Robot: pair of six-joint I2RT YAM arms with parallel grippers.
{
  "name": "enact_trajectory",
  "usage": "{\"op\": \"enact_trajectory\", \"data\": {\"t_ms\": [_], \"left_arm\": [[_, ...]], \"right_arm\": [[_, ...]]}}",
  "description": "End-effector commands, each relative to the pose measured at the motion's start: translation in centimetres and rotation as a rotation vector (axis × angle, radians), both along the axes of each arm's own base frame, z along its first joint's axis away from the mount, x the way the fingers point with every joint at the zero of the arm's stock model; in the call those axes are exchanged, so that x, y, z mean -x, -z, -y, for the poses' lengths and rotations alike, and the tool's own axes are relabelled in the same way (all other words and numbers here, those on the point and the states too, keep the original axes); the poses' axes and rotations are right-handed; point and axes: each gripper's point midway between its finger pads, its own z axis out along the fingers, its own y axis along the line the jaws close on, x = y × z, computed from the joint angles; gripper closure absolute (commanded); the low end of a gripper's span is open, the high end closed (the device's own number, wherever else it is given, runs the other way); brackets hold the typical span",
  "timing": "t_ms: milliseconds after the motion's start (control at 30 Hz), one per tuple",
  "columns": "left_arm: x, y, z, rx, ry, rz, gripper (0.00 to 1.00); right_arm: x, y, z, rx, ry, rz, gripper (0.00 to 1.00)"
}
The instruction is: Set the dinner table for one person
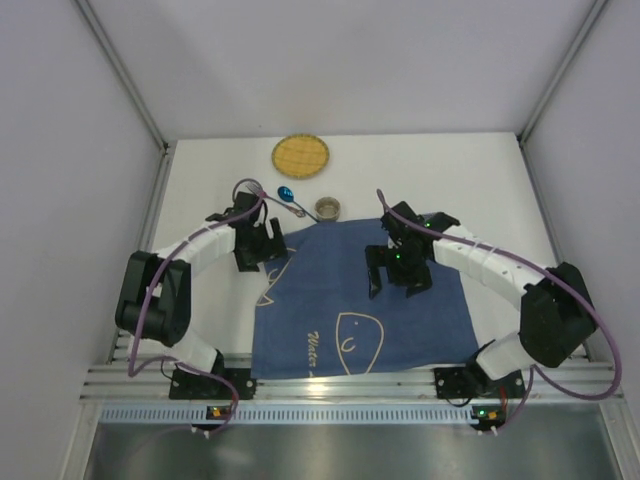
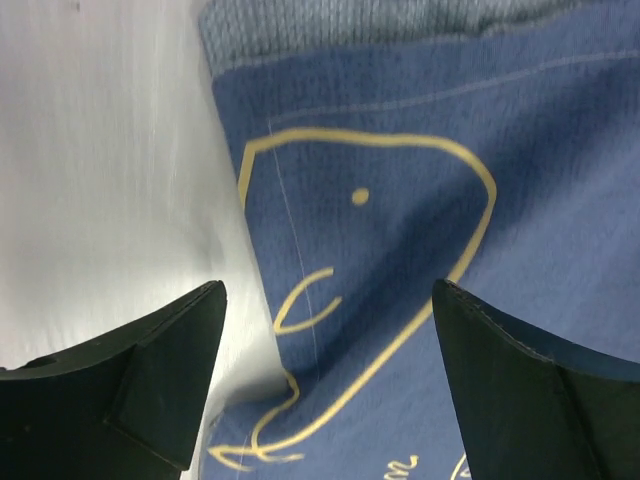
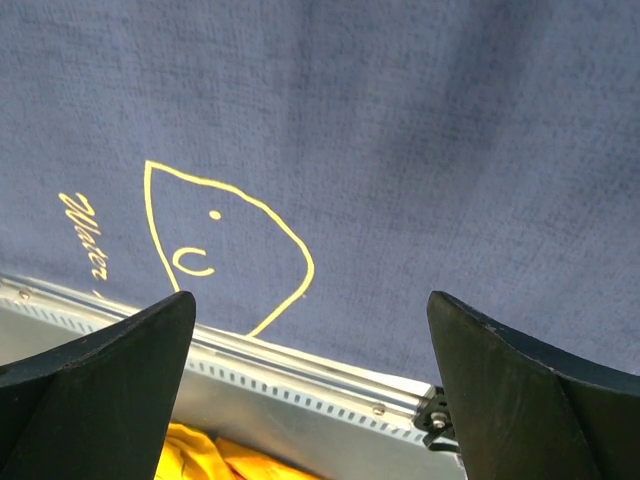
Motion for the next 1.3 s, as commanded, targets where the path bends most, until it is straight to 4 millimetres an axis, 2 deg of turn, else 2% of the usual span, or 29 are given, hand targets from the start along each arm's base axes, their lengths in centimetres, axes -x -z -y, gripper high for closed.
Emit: {"op": "enact_trajectory", "data": {"t_ms": [0, 67, 100, 167, 267, 300, 333, 533, 667, 800, 833, 867, 900, 933, 967, 1133, 1267], "left_arm": [[-4.1, -1.2, 0.6, -0.008, 0.021, 0.113, 0.12], [-4.9, -0.2, 0.9, -0.01, 0.029, 0.095, 0.21], [-5.2, 0.2, 0.9, -0.013, 0.027, 0.091, 0.29], [-5.7, 1.2, 0.9, -0.028, 0.02, 0.073, 0.63], [-6.5, 1.6, 0.4, -0.058, 0.016, 0.071, 0.91], [-6.6, 1.9, 0.0, -0.08, 0.02, 0.067, 0.96], [-6.9, 1.9, -0.4, -0.085, 0.017, 0.065, 1.0], [-8.8, 0.3, -5.7, -0.257, -0.006, 0.101, 1.0], [-10.4, -1.1, -7.8, -0.33, -0.015, 0.12, 1.0], [-11.1, -1.6, -9.7, -0.394, -0.032, 0.116, 1.0], [-11.1, -1.8, -9.7, -0.396, -0.03, 0.111, 0.79], [-11.5, -2.5, -9.7, -0.397, -0.03, 0.127, 0.65], [-11.7, -3.0, -9.7, -0.397, -0.029, 0.138, 0.45], [-11.8, -3.5, -9.6, -0.394, -0.028, 0.144, 0.13], [-12.1, -4.4, -9.6, -0.39, -0.031, 0.163, 0.02], [-12.9, -7.9, -9.2, -0.362, -0.052, 0.227, 0.02], [-14.7, -11.0, -6.0, -0.237, -0.009, 0.321, 0.03]], "right_arm": [[0.2, -0.7, 1.1, -0.019, 0.032, 0.035, 0.0], [0.3, -0.6, 1.8, -0.017, 0.051, 0.039, 0.0], [0.2, -0.7, 2.2, -0.017, 0.064, 0.043, 0.0], [0.1, -0.6, 2.5, -0.016, 0.073, 0.041, 0.0], [-0.5, -0.4, 3.0, -0.006, 0.085, 0.04, 0.0], [-0.8, -0.3, 3.2, -0.003, 0.09, 0.04, 0.0], [-1.0, 0.1, 3.4, 0.013, 0.086, 0.036, 0.0], [-2.2, 1.7, 4.0, 0.04, 0.085, 0.006, 0.0], [-2.6, 2.6, 4.0, 0.038, 0.082, -0.012, 0.0], [-3.0, 3.3, 3.9, 0.032, 0.082, -0.028, 0.0], [-3.1, 3.3, 3.8, 0.028, 0.076, -0.027, 0.0], [-3.3, 3.4, 3.9, 0.03, 0.076, -0.027, 0.0], [-3.4, 3.4, 3.9, 0.031, 0.076, -0.028, 0.0], [-3.5, 3.6, 4.0, 0.034, 0.075, -0.032, 0.0], [-3.6, 3.6, 4.1, 0.037, 0.074, -0.032, 0.0], [-4.2, 3.7, 4.3, 0.035, 0.08, -0.032, 0.0], [-5.6, 2.0, 3.1, -0.023, 0.064, 0.008, 0.0]]}}
